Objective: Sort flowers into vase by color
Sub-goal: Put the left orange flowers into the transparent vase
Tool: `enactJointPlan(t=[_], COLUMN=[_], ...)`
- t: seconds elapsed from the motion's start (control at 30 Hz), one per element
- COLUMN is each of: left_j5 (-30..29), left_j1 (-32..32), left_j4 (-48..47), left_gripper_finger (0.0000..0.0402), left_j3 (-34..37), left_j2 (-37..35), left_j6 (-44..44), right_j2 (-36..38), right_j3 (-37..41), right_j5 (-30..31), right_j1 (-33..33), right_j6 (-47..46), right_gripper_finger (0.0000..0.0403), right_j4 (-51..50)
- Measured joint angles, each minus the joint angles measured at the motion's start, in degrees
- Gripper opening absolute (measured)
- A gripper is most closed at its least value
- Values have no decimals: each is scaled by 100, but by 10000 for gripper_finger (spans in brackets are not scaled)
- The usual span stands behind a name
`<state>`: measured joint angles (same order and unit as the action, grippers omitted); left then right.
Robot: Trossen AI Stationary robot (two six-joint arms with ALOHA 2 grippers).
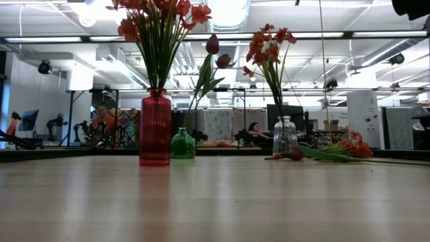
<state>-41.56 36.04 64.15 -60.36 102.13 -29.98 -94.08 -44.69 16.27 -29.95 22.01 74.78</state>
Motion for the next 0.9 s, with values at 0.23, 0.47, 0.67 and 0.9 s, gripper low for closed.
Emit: enactJointPlan(t=[0.23, 0.47, 0.67, 0.9], left_j5=[65, 68, 65, 27], left_j1=[-100, -161, -161, -147], left_j4=[64, 23, -47, -131], left_gripper_finger=[223, 178, 120, 47], left_j3=[0, 0, 0, 0], left_j2=[0, 0, 0, 0], left_j6=[21, 31, 31, 48], right_j2=[0, 0, 0, 23], right_j3=[0, 0, 0, 0], right_j5=[5, 21, 25, 181], right_j1=[39, 148, 151, 151], right_j6=[38, -150, -162, -299], right_gripper_finger=[29, 29, 29, 78], right_j4=[-133, -160, -168, -269])
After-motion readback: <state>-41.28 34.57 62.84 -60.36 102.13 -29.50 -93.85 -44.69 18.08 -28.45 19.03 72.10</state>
